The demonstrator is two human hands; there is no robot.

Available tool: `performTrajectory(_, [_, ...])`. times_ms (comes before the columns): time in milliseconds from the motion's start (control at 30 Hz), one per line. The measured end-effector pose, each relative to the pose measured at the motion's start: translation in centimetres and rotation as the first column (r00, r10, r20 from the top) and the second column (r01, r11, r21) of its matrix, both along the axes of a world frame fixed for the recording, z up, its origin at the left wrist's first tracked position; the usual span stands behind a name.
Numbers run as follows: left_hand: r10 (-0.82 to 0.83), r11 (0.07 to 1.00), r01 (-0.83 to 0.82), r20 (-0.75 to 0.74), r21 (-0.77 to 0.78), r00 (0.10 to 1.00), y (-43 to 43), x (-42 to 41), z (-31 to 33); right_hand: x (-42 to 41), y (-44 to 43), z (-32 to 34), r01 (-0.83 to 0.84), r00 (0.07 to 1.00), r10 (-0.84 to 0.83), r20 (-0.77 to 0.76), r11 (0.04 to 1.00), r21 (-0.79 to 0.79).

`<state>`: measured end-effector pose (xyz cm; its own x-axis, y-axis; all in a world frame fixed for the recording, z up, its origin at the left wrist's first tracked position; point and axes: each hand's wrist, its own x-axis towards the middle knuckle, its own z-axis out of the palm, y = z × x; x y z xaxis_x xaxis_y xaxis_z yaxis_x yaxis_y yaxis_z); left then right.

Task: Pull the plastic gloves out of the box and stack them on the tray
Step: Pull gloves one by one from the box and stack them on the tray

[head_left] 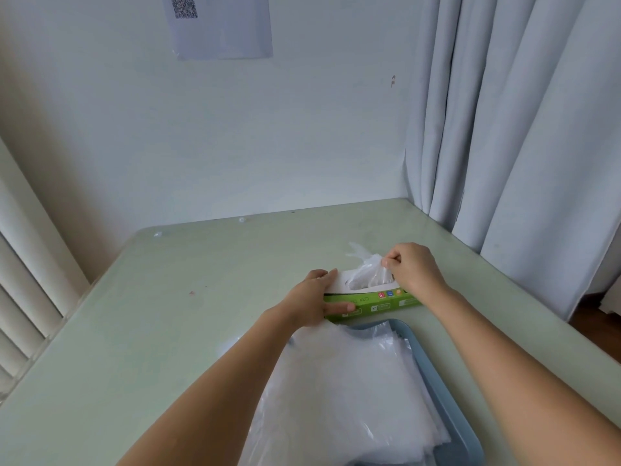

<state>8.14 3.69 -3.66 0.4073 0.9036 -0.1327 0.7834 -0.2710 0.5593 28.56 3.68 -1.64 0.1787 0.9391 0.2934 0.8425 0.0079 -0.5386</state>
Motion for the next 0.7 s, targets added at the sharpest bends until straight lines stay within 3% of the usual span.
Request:
performTrajectory(133, [0.000, 1.000, 0.000, -0.001, 0.000, 1.000, 0.0, 0.1, 0.0, -0.6, -1.3, -0.2, -0.082, 0.986, 0.110, -0.125, 0.974, 0.211])
performTrajectory(233, [0.002, 1.000, -0.002, 0.002, -0.001, 1.000, 0.0, 0.1, 0.0, -1.8, -2.3, -0.5, -0.171, 0.981, 0.176, -0.077, 0.983, 0.070])
performTrajectory(333, [0.001, 1.000, -0.001, -0.009, 0.005, 1.000, -0.1, 0.2, 0.0, -3.1, -2.3, -1.2, -0.087, 0.995, 0.090, 0.040, 0.994, -0.066])
performTrajectory(567, [0.003, 1.000, -0.003, -0.002, 0.008, 1.000, -0.3, 0.2, 0.1, -3.8, -2.0, -0.9, -0.047, 0.998, 0.046, 0.047, 0.999, 0.026])
performTrajectory(700, [-0.004, 1.000, 0.004, -0.004, 0.013, 1.000, -0.2, 0.2, 0.1, -3.0, -1.7, -0.8, -0.062, 0.991, 0.064, -0.116, 0.998, 0.019])
